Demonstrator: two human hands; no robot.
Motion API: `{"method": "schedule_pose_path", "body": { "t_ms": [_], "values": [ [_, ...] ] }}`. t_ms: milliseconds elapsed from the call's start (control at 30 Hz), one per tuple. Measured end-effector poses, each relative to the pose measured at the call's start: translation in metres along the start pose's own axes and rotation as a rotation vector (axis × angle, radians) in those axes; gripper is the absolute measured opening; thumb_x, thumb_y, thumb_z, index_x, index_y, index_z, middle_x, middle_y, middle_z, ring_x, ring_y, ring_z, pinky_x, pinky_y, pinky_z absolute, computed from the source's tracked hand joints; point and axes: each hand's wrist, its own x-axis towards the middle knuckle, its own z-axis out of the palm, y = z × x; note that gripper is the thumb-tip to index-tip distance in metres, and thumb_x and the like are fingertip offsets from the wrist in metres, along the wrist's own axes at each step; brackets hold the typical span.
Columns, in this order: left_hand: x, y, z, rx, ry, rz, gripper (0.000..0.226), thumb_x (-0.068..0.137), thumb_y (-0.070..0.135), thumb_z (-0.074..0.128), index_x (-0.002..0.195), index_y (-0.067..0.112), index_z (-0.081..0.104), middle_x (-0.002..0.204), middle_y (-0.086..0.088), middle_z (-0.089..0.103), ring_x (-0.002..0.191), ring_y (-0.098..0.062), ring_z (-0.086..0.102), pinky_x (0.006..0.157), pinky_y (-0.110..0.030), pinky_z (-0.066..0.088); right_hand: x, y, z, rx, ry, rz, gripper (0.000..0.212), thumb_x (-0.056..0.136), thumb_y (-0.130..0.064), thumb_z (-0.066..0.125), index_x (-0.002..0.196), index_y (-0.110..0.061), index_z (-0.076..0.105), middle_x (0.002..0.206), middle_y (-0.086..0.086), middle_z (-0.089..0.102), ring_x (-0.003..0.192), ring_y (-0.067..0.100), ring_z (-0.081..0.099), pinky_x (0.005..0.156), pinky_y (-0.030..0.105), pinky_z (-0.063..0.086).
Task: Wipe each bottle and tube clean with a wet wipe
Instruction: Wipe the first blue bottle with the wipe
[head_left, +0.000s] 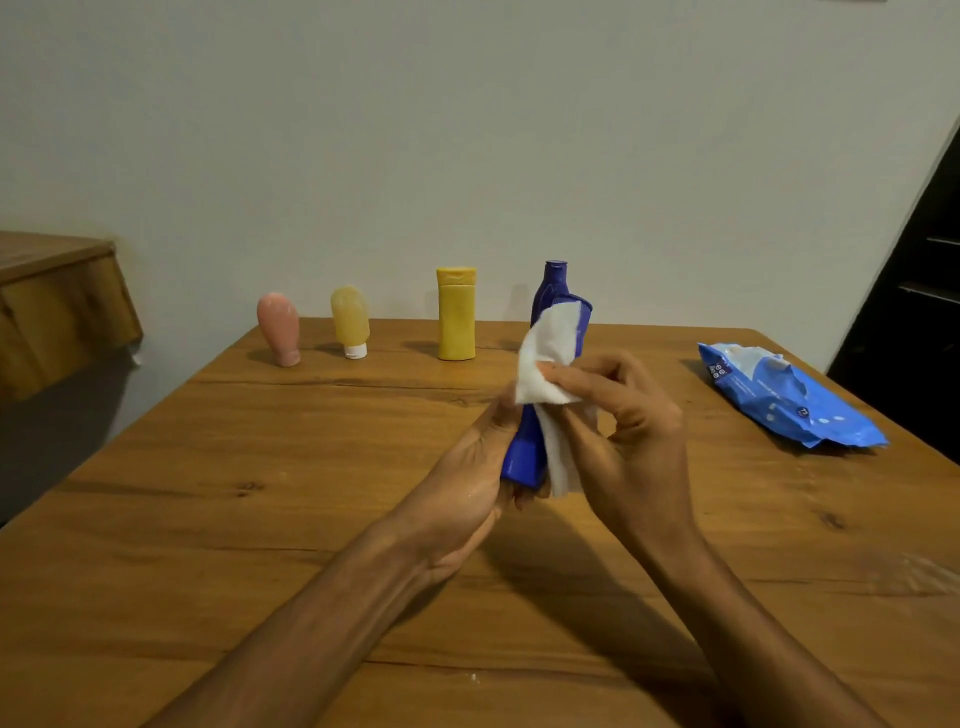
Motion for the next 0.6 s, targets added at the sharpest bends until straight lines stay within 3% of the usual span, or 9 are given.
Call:
{"method": "schedule_pose_path", "body": {
  "t_ms": [200,333,500,600],
  "values": [
    [-0.0011,0.0005,0.0019,0.146,-0.021,-0.004,0.047,0.082,0.060,0.042,0.110,0.026,0.059,0.086,-0.003,0.063,0.073,-0.014,0.055,0.071,-0.031,0.044,0.0047,0.0030,-0.0018,-0.135,0.012,0.002,0.030,0.087,-0.020,0.060,0.115,-0.011,0.065,0.104,0.006,0.053,0.092,0.006,0.049,0.076,0.007,0.043],
    [-0.0010,0.0018,0.0005,0.155,0.049,0.016,0.030,0.083,0.050,0.042,0.100,0.031,0.058,0.084,0.000,0.065,0.073,-0.014,0.057,0.071,-0.030,0.045,-0.0016,0.0016,0.0046,-0.142,-0.179,-0.068,0.031,0.092,-0.028,0.054,0.118,-0.013,0.063,0.110,0.001,0.047,0.100,0.003,0.047,0.084,0.010,0.045],
    [0.0000,-0.0026,-0.0001,0.246,0.012,0.017,0.050,0.083,0.065,0.040,0.109,0.028,0.060,0.085,0.002,0.065,0.073,-0.012,0.056,0.070,-0.029,0.044,0.0006,0.0010,0.0045,-0.240,-0.050,-0.055,0.029,0.092,-0.023,0.053,0.118,-0.010,0.060,0.108,-0.002,0.042,0.096,0.000,0.042,0.081,0.005,0.043],
    [0.0004,-0.0006,0.0013,0.216,0.046,0.032,0.040,0.081,0.057,0.041,0.103,0.028,0.060,0.073,0.008,0.066,0.068,-0.011,0.056,0.066,-0.028,0.044,-0.0025,-0.0040,0.0062,-0.202,-0.146,-0.079,0.035,0.093,-0.029,0.043,0.116,-0.012,0.062,0.107,-0.001,0.044,0.097,0.004,0.045,0.079,0.011,0.046]
  ]
}}
